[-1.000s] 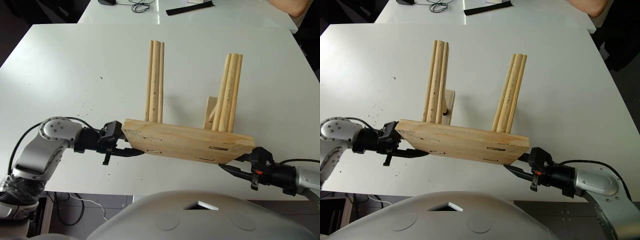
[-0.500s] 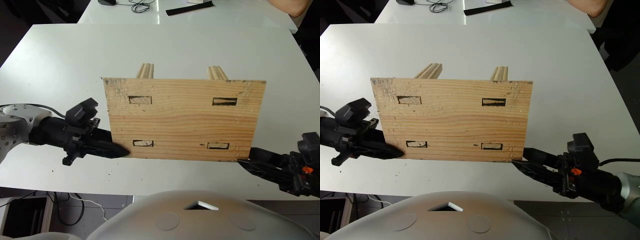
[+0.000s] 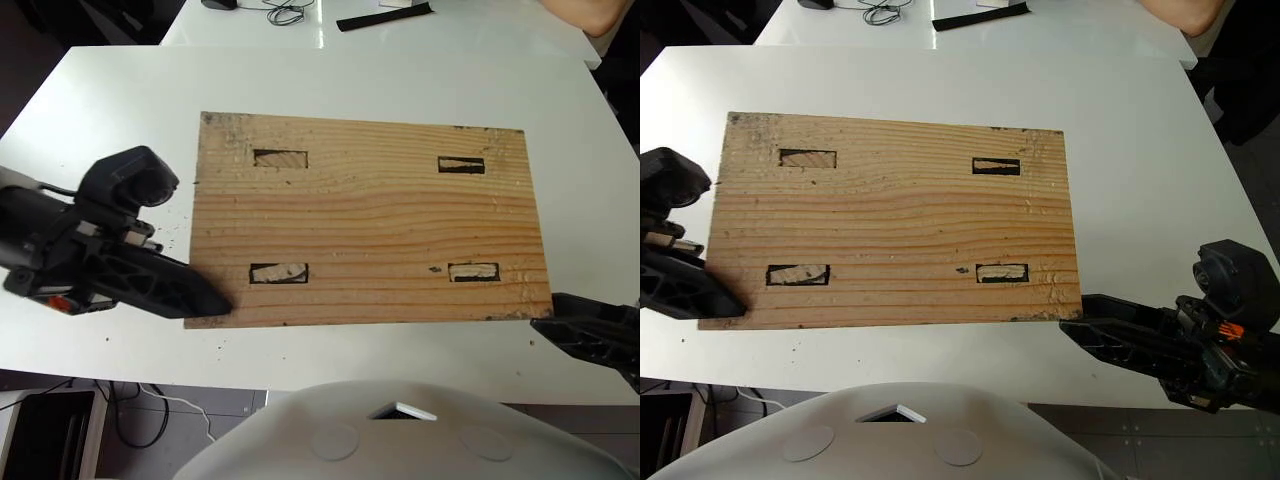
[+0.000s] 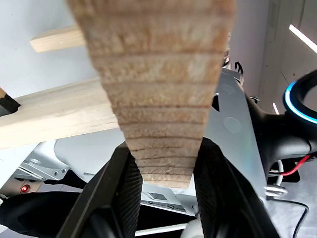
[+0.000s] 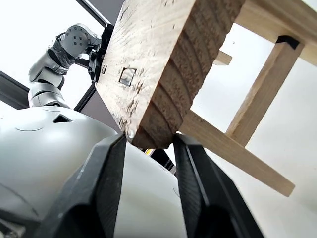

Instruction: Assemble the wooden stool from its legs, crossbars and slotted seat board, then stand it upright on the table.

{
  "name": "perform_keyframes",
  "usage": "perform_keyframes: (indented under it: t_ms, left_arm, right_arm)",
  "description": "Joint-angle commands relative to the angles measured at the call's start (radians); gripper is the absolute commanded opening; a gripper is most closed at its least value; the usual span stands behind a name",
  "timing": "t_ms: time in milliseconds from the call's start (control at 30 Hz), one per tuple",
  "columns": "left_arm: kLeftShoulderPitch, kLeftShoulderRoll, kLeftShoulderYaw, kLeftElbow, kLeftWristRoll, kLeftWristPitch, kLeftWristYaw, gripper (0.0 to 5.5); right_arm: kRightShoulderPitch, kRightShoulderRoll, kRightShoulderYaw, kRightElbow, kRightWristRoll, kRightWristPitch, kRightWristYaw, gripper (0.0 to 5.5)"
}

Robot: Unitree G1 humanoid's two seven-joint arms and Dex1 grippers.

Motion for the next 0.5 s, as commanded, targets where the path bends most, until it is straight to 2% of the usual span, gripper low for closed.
perform_keyframes:
  t_ms: [33, 200, 300, 333, 433, 500]
  left_arm:
    - [0.316, 0.062, 0.179, 0.070, 0.007, -0.064, 0.238, 2.05]
    - [0.528, 0.062, 0.341, 0.184, 0.007, -0.052, 0.304, 2.94]
    - [0.610, 0.062, 0.450, 0.278, 0.006, -0.064, 0.283, 3.42]
    - [0.640, 0.062, 0.498, 0.311, 0.007, -0.063, 0.268, 3.46]
    - [0.707, 0.062, 0.612, 0.355, 0.007, -0.110, 0.224, 3.46]
    - [0.736, 0.062, 0.649, 0.352, 0.007, -0.152, 0.201, 3.46]
  right_arm:
    - [0.064, 0.006, 0.033, -0.048, 0.064, -0.086, -0.112, 2.06]
    - [0.104, -0.006, 0.028, -0.018, 0.064, -0.065, -0.078, 2.85]
    - [0.069, -0.013, 0.032, 0.030, 0.064, -0.031, -0.087, 3.27]
    - [0.059, -0.010, 0.035, 0.035, 0.064, -0.027, -0.097, 3.42]
    - [0.022, 0.010, 0.080, 0.020, 0.064, -0.043, -0.139, 3.42]
    - [-0.006, 0.024, 0.127, -0.007, 0.064, -0.065, -0.183, 3.42]
